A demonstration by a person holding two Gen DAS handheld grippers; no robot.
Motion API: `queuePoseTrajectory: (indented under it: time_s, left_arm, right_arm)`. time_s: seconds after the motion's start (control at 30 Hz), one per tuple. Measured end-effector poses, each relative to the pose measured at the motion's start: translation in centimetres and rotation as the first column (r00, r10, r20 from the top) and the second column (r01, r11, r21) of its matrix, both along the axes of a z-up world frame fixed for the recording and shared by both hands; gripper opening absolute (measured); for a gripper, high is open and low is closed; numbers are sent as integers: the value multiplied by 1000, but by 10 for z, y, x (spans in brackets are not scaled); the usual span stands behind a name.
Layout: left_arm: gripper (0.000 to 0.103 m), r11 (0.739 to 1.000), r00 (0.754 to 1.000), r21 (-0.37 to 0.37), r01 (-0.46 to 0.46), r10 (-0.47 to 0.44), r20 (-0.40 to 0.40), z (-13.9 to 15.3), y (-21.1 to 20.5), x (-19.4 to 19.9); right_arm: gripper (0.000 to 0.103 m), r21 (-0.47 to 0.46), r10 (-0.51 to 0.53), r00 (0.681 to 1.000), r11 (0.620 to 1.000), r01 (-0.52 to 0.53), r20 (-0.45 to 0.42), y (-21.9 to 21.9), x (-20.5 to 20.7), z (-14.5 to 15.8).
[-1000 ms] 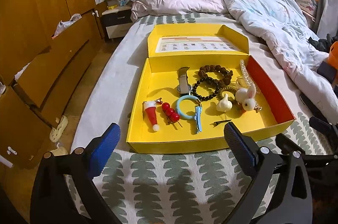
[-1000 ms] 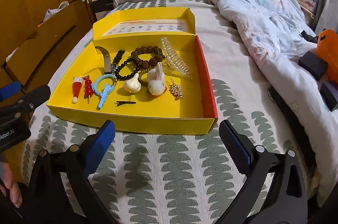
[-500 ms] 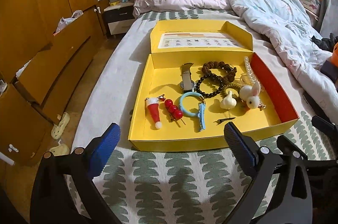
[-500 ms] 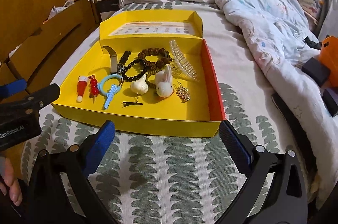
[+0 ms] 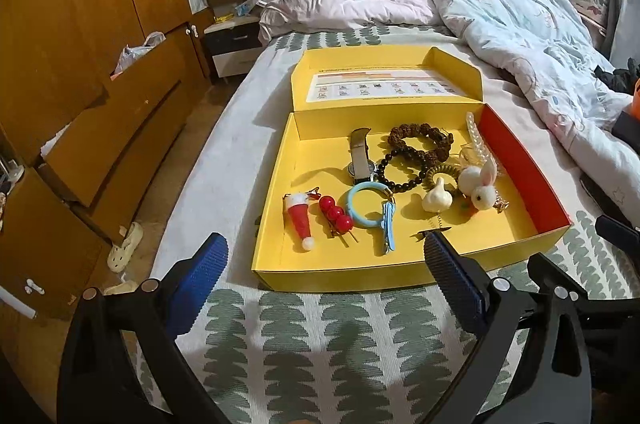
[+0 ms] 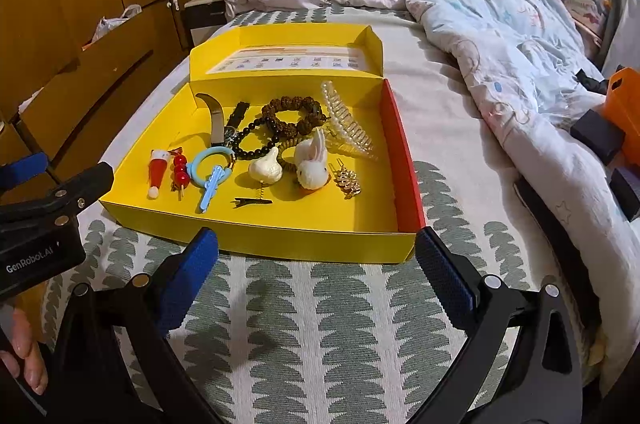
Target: Organize jewelry
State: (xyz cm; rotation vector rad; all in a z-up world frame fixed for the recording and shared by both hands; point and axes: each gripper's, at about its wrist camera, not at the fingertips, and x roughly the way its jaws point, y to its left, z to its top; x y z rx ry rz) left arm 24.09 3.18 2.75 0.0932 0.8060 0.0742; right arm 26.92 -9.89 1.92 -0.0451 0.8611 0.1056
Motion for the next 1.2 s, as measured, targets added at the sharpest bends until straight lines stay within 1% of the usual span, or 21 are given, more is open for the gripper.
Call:
queuePoseTrajectory:
  time_s: [0.33, 0.7, 1.03, 1.2]
  left_arm:
    - [97, 1000, 1000, 6, -6, 6, -1, -1, 2, 1]
    - [97, 999, 1000, 30, -11, 11, -6, -4, 3, 5]
    - [97, 1000, 1000, 21, -2, 3, -22, -7, 2, 8]
    - [97, 1000, 1000, 25, -1, 2, -16, -8, 1, 8]
  right_arm:
    - [99, -5, 3, 1000, 1000, -3, 1, 2, 0, 0]
    - [99, -4, 0, 1000, 1000, 0, -7, 1, 1, -2]
    - [99, -3, 5, 1000, 1000, -5, -16, -1, 0, -6]
    - [99, -1, 4, 1000, 1000, -4, -14, -1, 0, -6]
